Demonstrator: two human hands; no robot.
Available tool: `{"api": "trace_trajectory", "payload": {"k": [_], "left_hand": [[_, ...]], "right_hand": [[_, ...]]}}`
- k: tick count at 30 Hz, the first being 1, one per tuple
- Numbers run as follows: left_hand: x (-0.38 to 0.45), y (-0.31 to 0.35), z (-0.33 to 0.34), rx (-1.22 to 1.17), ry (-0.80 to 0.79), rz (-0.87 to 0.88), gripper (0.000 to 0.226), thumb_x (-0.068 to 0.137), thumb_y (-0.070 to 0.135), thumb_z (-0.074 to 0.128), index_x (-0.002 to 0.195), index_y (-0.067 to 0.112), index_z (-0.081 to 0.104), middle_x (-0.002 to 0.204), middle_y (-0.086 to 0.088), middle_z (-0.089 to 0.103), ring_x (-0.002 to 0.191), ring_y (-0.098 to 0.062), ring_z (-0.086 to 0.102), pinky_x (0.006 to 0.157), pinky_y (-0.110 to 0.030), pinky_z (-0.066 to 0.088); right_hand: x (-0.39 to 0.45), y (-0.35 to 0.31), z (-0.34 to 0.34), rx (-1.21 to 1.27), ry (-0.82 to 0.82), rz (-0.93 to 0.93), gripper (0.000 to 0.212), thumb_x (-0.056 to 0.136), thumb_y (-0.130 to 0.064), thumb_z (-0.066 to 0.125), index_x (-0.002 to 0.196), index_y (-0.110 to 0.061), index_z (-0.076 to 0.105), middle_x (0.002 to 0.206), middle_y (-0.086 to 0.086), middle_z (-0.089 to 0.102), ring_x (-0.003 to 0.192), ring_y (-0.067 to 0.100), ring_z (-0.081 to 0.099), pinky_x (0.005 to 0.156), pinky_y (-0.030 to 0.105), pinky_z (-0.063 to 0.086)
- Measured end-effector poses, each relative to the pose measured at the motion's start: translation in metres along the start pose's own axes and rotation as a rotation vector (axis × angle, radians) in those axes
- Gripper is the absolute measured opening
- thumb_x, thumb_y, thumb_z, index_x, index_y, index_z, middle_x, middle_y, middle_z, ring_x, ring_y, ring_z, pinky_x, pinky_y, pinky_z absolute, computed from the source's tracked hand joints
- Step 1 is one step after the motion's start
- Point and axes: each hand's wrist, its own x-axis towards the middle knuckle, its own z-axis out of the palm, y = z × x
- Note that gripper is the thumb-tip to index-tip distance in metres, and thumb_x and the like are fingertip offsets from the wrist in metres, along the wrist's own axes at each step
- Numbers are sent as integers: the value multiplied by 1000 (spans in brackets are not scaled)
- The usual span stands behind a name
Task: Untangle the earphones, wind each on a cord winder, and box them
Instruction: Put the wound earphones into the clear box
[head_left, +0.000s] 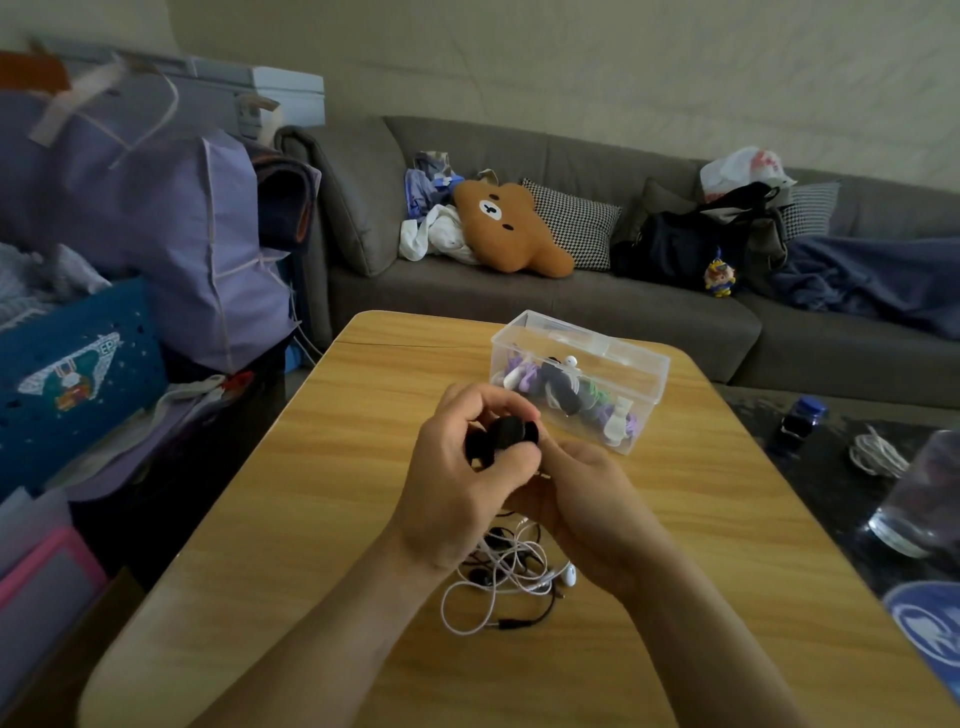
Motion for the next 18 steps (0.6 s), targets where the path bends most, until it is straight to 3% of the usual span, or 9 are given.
{"api": "trace_trajectory", "payload": {"k": [3,6,8,12,15,18], "left_hand": [[-1,-4,3,174,57,-3,28,80,34,70,101,19,60,102,-2,62,96,-16,63,82,-38,58],[-2,-10,3,409,90,39,34,84,44,62,113,27,55,113,9,54,111,-9,54,89,-25,54],[-1,-13,1,418,49,-18,33,91,43,57,120,29,54,117,13,53,115,-9,54,93,-29,53],[0,-12,-4,505,7,-40,22,100,34,53,121,31,58,111,18,57,107,-5,58,92,-37,54],[-1,-8,-5,670,51,89,20,102,33,51,120,33,59,94,30,55,94,-6,60,84,-48,53],[-2,-7,-2,699,101,103,26,102,32,49,126,30,58,102,16,64,92,-6,63,76,-38,57]], "right_hand": [[-2,0,1,-214,105,-119,38,104,-31,49,102,-1,72,83,7,76,74,13,72,64,20,54],[0,1,1,-424,230,-236,37,102,-37,53,85,-12,75,66,1,70,63,12,67,61,30,53],[2,3,-1,-547,309,-325,32,100,-39,55,83,-23,76,72,1,74,71,17,71,66,41,58],[6,5,-5,-747,440,-445,24,96,-41,61,90,-24,77,99,-10,67,94,0,62,75,15,52],[4,6,-2,-879,514,-583,18,93,-36,67,94,-20,76,101,-7,58,89,0,58,72,7,45],[4,9,2,-995,559,-763,16,93,-28,70,95,-14,77,97,-3,60,79,2,56,69,5,42]]}}
